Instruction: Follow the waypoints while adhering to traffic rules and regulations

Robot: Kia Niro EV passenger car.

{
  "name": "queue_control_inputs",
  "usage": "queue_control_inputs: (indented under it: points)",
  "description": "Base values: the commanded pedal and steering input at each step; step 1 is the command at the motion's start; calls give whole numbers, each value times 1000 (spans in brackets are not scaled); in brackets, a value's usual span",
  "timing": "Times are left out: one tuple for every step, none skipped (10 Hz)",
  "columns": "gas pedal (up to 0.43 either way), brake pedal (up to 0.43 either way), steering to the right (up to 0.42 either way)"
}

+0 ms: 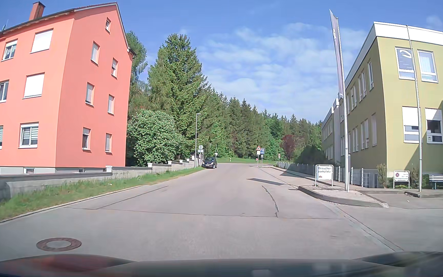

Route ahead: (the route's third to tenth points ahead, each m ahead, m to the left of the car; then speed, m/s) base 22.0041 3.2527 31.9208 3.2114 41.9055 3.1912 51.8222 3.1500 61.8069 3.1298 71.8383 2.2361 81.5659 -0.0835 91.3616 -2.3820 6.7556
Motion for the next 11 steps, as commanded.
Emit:
queue_control_inputs:
  points:
    - [169, 0, 2]
    - [169, 0, 2]
    - [169, 0, 3]
    - [169, 0, 3]
    - [169, 0, 4]
    - [169, 0, 4]
    - [169, 0, 4]
    - [169, 0, 5]
    - [169, 0, 5]
    - [169, 0, 4]
    - [169, 0, 4]
